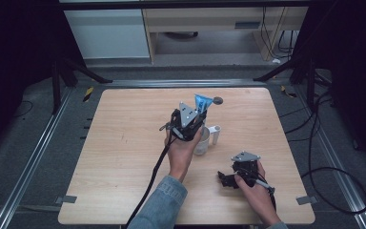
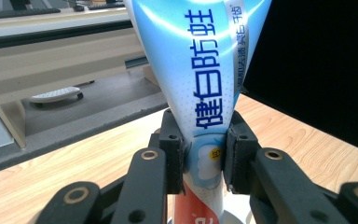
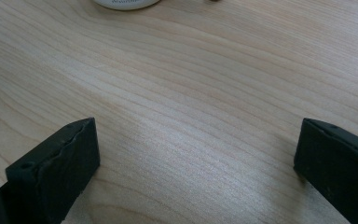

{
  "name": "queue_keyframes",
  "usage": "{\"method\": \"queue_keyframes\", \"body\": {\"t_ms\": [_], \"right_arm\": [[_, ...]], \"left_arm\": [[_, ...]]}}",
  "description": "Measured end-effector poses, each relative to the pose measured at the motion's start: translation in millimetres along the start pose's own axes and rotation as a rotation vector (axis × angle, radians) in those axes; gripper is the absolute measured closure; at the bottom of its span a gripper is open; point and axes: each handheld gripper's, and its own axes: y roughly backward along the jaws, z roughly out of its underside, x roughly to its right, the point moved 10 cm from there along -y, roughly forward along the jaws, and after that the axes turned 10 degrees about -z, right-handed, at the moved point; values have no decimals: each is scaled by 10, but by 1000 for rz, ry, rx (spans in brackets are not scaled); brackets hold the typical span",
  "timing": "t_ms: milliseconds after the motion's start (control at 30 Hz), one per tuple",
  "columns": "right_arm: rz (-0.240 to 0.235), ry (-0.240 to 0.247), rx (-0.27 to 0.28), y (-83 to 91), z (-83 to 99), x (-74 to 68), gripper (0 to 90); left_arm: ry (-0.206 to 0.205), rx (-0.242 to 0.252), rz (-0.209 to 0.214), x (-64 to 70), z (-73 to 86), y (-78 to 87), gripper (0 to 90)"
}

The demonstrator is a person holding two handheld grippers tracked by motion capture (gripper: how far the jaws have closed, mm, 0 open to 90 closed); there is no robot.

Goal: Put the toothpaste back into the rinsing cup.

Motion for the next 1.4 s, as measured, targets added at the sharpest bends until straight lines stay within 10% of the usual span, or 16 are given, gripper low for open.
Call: {"method": "queue_keyframes", "body": {"t_ms": [1400], "right_arm": [[-5, -17, -2, 4, 1, -16, 3]], "left_arm": [[-20, -72, 2, 59, 282, -102, 722]]}}
